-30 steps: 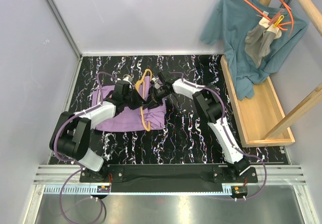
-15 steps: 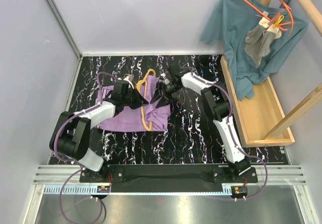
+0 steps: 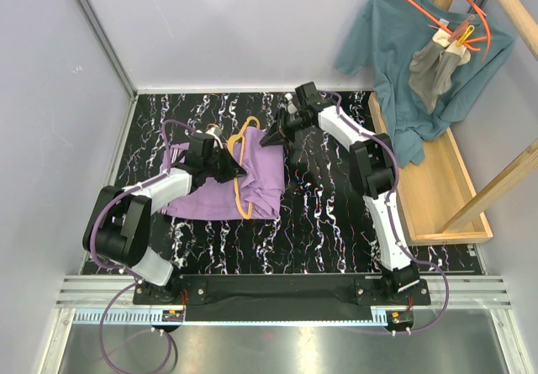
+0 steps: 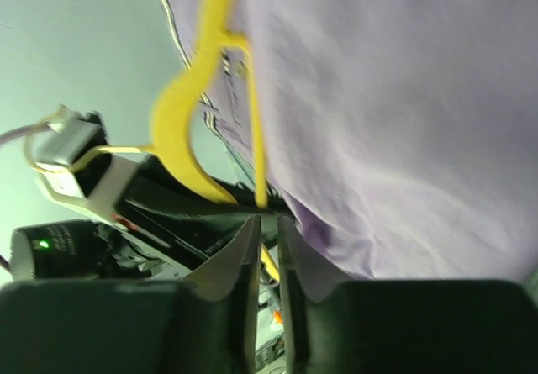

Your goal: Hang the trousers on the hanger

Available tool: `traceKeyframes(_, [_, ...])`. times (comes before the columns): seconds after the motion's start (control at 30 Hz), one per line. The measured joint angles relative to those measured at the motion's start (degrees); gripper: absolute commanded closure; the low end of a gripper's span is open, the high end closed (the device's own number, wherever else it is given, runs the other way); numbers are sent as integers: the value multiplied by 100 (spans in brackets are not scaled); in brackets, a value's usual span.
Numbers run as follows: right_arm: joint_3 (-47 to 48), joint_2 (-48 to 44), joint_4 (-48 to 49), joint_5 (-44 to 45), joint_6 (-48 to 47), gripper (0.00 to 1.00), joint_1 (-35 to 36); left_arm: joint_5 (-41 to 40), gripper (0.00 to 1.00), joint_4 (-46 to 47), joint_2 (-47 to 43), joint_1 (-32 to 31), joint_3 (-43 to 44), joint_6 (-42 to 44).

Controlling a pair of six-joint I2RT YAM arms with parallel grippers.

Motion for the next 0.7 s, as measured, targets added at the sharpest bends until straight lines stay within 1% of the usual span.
traceKeyframes(0.03, [214, 81, 44, 20, 83, 87, 7, 4, 100, -2, -2, 0, 0, 0])
traceKeyframes(0.1, [570, 240, 227, 98, 256, 90, 15, 11, 100, -24, -7, 0, 13, -2])
traceKeyframes(0.13, [686, 304, 345, 125, 367, 93, 15, 20, 100, -31, -9, 0, 22, -2])
traceKeyframes(0.27, [1016, 699, 798, 249, 859, 98, 31, 33, 100, -48, -11, 0, 24, -4])
traceKeyframes(0.5, [2009, 1836, 817, 516, 1248, 99, 321, 74, 100, -166, -15, -63, 166, 0])
traceKeyframes(0.6, [2092, 2009, 782, 520, 1300, 99, 560, 57, 100, -291, -31, -210, 284, 26])
traceKeyframes(0.7, [2015, 1993, 763, 516, 1224, 99, 750, 46, 100, -396, -72, -293, 289, 48])
